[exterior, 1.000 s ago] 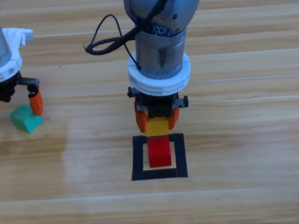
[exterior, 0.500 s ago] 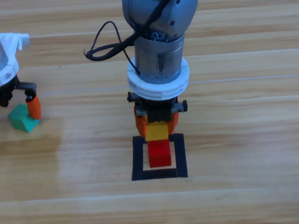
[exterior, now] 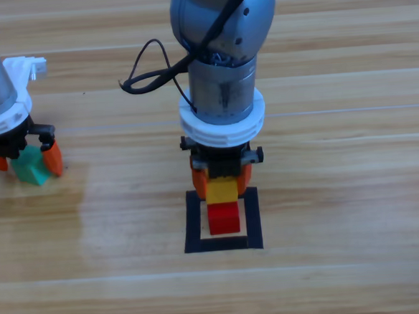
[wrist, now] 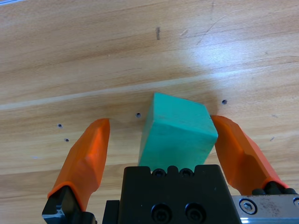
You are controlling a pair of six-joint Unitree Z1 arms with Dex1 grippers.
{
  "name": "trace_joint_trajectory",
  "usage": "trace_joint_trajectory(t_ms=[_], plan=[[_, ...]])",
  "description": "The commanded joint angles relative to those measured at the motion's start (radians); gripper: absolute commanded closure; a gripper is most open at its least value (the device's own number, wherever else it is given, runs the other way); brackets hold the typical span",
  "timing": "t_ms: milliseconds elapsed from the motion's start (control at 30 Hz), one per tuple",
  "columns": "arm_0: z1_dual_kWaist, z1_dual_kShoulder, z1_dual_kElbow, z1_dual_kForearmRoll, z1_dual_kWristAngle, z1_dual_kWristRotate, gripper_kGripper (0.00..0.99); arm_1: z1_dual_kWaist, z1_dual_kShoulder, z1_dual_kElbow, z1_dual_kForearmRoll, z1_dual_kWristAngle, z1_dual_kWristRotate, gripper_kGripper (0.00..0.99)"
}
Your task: Stack the blocks in the rectangular block: red at the bottom, yellow in the middle, green on top
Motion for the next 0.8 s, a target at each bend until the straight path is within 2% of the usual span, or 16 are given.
trace_joint_trajectory(t_ms=[33,133,233,400,533,600,800], plan=[[-0.042,0.051,0.003,-0.015,-0.01,-0.022,0.076,0.03,0.082,0.03,0.011,0.02,0.012,0.99],[-0.042,0.049,0.002,-0.015,-0.014,-0.022,0.113,0.035,0.085,0.032,0.011,0.02,0.012,0.99],[-0.043,0.057,-0.001,-0.016,-0.013,-0.021,0.271,0.038,0.085,0.032,0.011,0.02,0.012,0.99],[-0.042,0.049,0.0,-0.016,-0.004,-0.022,0.669,0.041,0.085,0.033,0.011,0.02,0.012,0.99],[-0.042,0.019,0.005,-0.016,0.006,-0.03,0.847,0.05,0.061,0.032,0.011,0.001,0.012,0.99],[-0.042,0.003,0.008,-0.016,0.021,-0.045,0.898,0.058,0.042,0.032,0.009,-0.026,0.012,0.99],[-0.103,-0.049,0.018,-0.015,0.026,-0.164,0.919,0.062,0.019,0.026,0.009,-0.057,0.015,0.99]])
